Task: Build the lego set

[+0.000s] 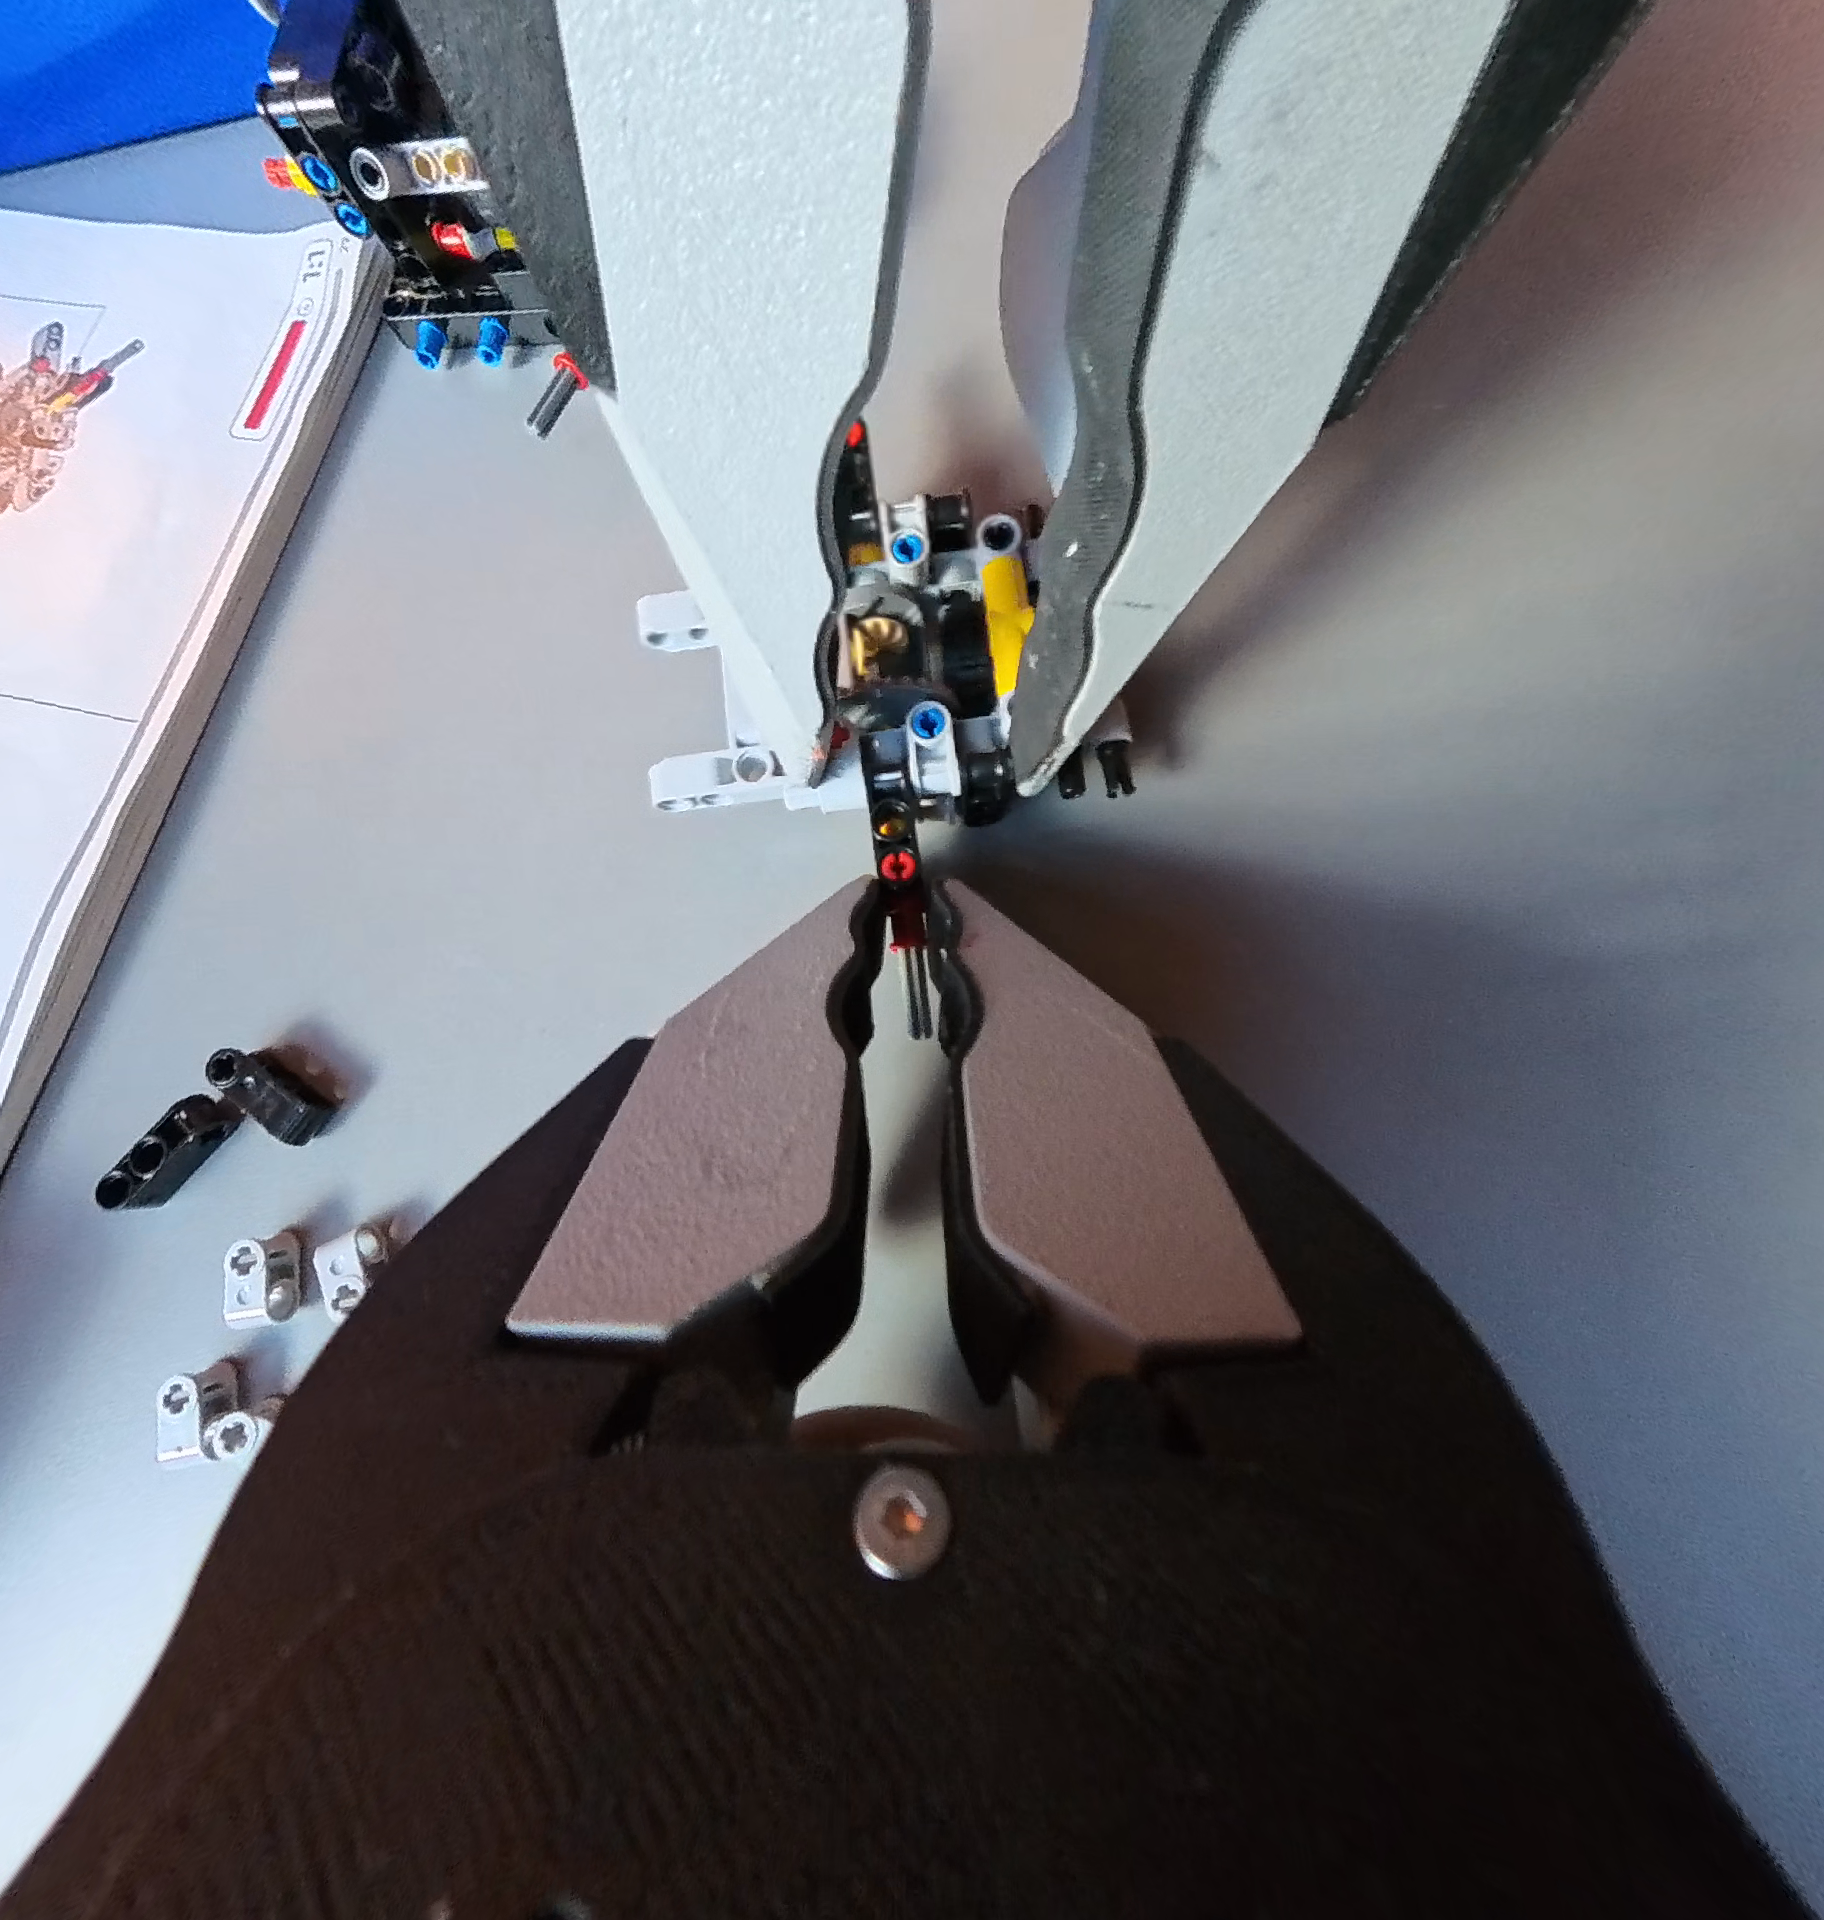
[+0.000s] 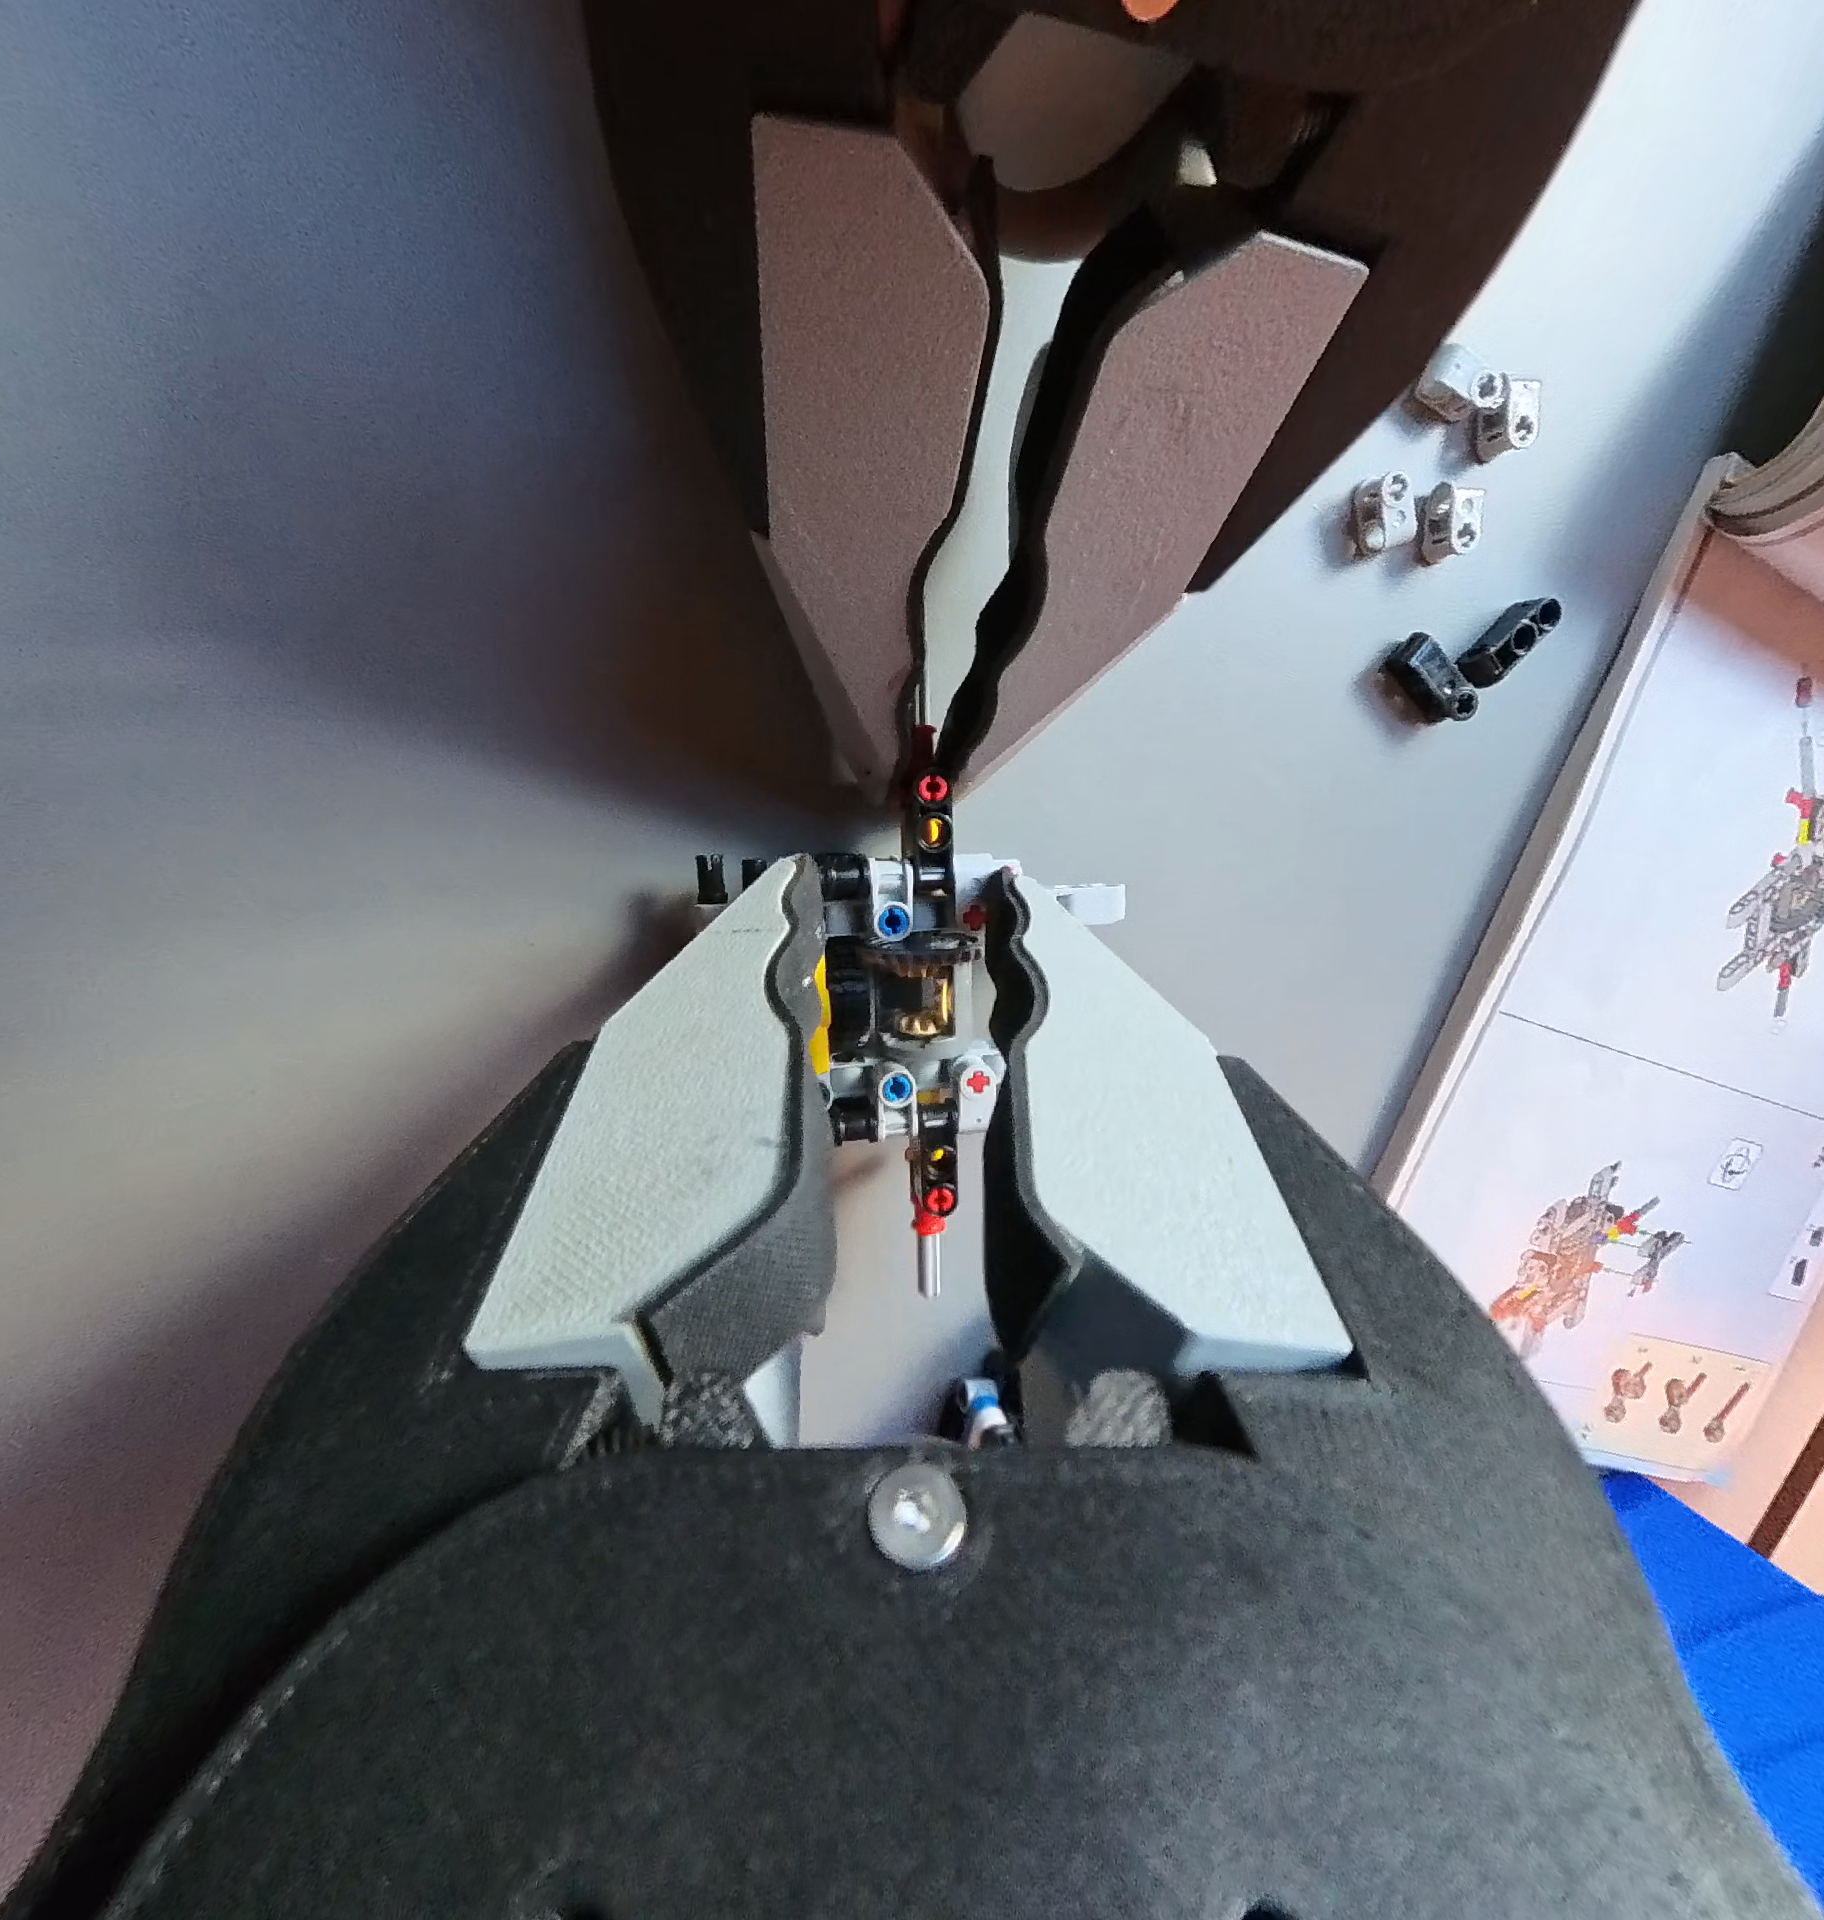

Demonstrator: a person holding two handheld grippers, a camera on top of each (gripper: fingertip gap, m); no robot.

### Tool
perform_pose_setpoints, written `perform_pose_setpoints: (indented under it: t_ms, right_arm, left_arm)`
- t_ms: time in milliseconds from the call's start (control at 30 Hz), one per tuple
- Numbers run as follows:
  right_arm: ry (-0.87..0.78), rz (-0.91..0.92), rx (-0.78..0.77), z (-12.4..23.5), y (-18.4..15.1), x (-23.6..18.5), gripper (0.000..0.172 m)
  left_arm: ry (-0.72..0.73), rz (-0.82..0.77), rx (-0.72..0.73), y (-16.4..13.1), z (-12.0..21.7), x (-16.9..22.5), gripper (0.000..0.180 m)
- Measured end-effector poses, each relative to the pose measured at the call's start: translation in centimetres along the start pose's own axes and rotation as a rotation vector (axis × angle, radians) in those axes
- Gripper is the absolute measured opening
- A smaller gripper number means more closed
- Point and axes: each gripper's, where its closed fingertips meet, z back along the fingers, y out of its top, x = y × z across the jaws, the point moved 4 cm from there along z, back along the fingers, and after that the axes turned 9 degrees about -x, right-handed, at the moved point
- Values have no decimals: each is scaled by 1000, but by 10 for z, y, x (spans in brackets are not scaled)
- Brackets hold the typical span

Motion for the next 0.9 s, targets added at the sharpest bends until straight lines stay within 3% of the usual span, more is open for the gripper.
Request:
perform_pose_setpoints:
  t_ms: [300,433,900]
  right_arm:
    - [-17,-38,77,0,-2,-2,30]
    - [35,-179,123,0,-3,-2,30]
    - [-13,-149,90,3,-3,-9,34]
  left_arm:
    - [0,29,-1,0,0,0,5]
    - [-11,33,3,1,-1,0,5]
    - [3,11,8,2,-1,2,5]
